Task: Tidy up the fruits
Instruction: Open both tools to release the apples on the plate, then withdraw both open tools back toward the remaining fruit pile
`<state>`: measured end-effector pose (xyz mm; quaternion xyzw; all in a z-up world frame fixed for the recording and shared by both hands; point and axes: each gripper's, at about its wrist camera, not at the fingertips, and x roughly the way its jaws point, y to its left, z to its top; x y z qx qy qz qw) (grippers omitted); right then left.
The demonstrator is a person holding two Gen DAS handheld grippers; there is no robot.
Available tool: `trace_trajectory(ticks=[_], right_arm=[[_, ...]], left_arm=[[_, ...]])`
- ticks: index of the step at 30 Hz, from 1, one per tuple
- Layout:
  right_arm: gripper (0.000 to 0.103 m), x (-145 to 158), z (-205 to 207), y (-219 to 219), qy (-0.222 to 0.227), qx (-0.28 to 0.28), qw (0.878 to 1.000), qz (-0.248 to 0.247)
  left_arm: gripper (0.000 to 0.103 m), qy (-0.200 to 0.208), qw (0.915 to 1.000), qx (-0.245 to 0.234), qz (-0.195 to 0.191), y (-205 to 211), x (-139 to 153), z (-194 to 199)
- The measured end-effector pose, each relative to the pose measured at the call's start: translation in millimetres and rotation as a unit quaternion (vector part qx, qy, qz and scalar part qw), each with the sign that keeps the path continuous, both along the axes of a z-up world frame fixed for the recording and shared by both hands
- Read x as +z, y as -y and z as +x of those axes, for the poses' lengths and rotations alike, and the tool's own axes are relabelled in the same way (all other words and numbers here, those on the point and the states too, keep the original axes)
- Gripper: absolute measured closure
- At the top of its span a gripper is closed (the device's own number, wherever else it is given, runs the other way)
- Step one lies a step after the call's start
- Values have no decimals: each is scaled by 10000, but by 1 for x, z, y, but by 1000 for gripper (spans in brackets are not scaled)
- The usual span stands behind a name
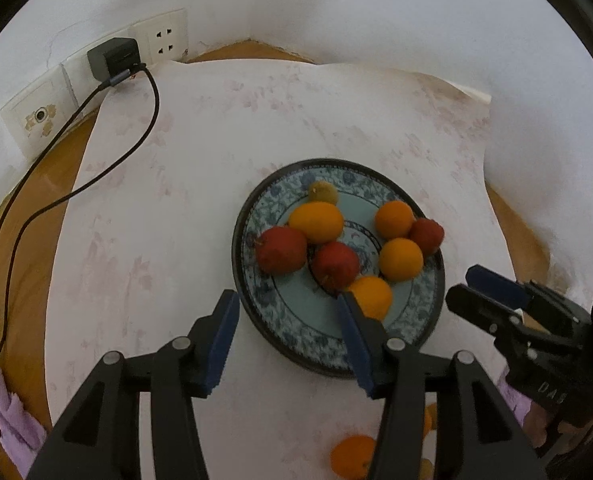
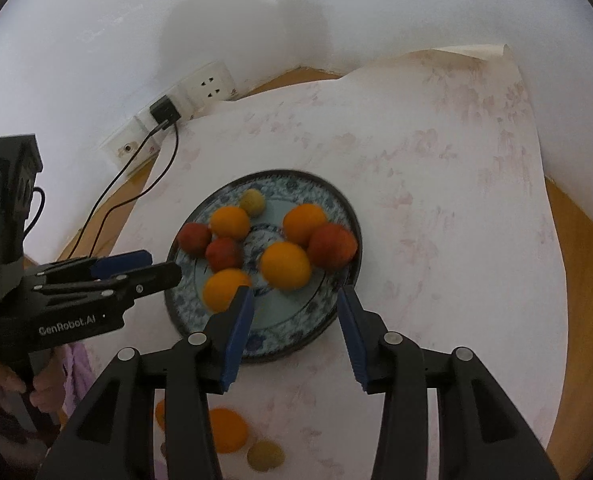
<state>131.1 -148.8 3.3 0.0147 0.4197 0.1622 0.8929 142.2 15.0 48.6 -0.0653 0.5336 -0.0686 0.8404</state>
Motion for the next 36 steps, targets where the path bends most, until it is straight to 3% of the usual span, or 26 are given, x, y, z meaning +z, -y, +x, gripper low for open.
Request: trace_trajectory(ticks=[36], right_arm=[[58, -8, -87, 0, -136, 205, 9997, -31]], left_arm=[[50, -221, 9997, 5, -104, 12, 8, -91]])
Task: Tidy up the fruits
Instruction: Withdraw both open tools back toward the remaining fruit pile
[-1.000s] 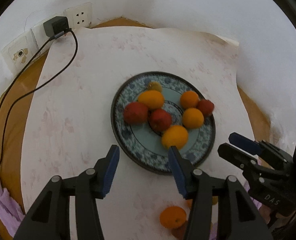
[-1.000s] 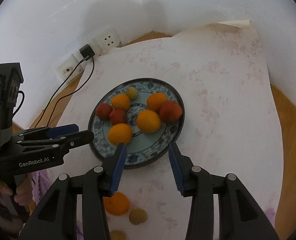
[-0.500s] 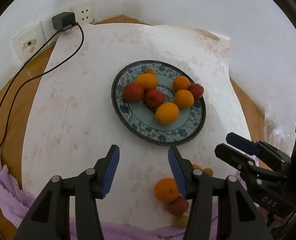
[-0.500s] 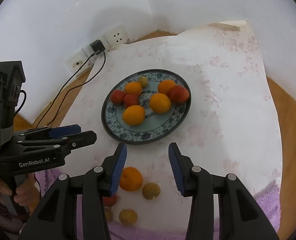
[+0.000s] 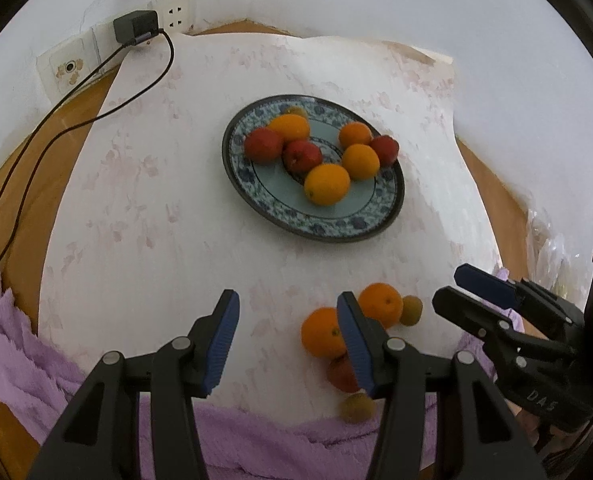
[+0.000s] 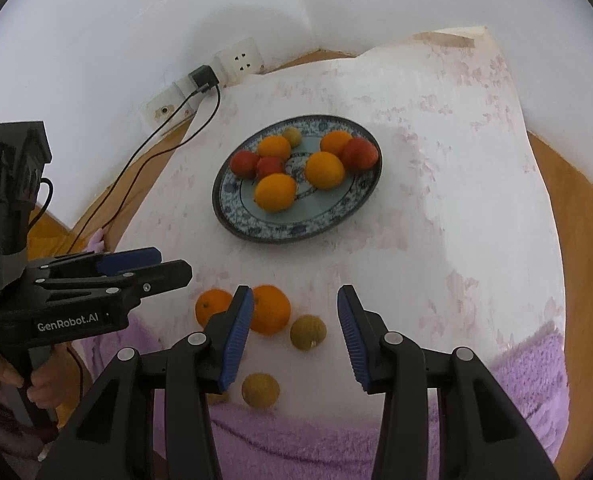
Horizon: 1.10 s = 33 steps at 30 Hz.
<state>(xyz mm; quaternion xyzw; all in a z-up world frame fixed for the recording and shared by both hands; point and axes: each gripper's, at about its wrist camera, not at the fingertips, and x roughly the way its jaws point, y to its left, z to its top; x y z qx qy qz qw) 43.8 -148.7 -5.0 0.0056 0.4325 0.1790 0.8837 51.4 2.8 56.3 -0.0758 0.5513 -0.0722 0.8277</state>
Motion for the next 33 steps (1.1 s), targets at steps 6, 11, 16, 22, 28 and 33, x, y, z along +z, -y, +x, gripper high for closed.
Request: trace_trajectory(ticks=[6, 11, 16, 22, 28, 33], right_arm=[[58, -8, -7, 5, -111, -28, 9999, -40], [58, -12, -10, 14, -161, -106, 9998, 0], [58, -14, -13, 20, -178, -152, 9997, 30], [58, -16, -14, 26, -208, -157, 9997, 45], [58, -18, -15, 27, -238, -124, 9996, 56], [58, -19, -16, 24, -227, -14, 9997, 13]], left_arm=[[50, -88, 9999, -40, -27, 8, -6, -6], [50, -176, 9998, -135, -20, 18, -12, -8], [50, -290, 9994, -183, -56, 25, -19, -8], [50, -346, 9991, -225, 9, 33, -26, -8], [50, -388, 9990, -193, 73, 35, -32, -8], [50, -384, 9991, -168, 100, 37, -34, -6]])
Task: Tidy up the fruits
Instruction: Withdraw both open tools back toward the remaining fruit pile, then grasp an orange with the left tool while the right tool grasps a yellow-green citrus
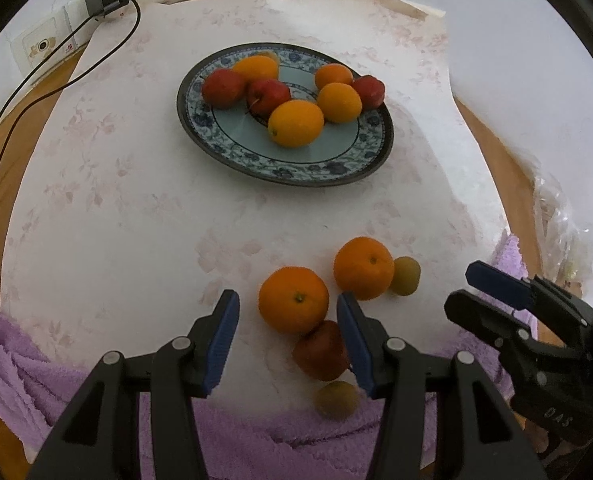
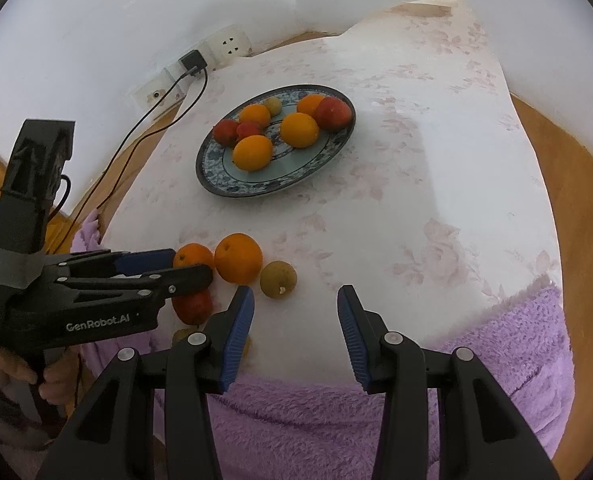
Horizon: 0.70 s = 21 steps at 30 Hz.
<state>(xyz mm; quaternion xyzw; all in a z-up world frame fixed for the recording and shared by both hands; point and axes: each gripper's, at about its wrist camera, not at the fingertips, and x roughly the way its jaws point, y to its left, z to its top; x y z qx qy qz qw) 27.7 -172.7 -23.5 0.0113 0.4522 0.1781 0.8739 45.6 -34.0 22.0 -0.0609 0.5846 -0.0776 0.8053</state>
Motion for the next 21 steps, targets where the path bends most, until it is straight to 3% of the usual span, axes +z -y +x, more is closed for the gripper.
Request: trace_trajectory(ticks=[5, 7, 21], right_arm=[[58, -5, 1, -5, -68, 62, 9999, -105], [58, -6, 2, -6, -93, 78, 9998, -135], [58, -14, 13, -24, -92, 300, 9990, -333]], left_arm=[[57, 4, 10000, -14, -47, 1, -2, 1], [65, 10, 10000, -34, -91, 0, -3, 2], [66, 123, 9997, 187, -99, -17, 6, 1]])
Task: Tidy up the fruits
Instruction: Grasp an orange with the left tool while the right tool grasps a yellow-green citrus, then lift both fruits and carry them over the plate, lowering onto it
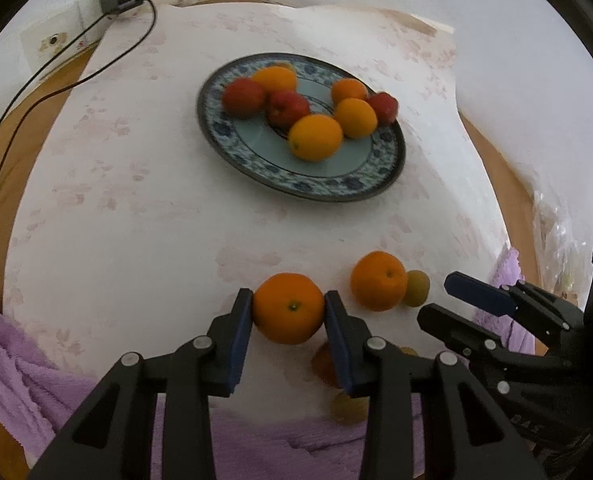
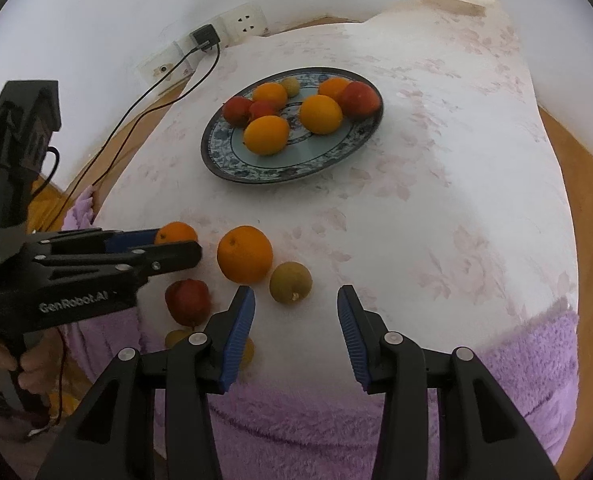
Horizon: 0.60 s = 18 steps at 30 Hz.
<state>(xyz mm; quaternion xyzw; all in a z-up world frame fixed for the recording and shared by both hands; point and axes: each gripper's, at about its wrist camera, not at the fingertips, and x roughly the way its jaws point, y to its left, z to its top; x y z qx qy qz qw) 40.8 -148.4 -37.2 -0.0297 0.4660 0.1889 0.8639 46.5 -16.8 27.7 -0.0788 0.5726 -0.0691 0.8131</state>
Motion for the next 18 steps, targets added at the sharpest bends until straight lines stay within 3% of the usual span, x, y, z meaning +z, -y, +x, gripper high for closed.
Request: trace_trajectory(ticks=[18], right_arm=[[77, -13, 11, -12, -77, 407, 9984, -383]], left_arm=[[66, 86, 9995, 319, 24, -23, 7, 1]])
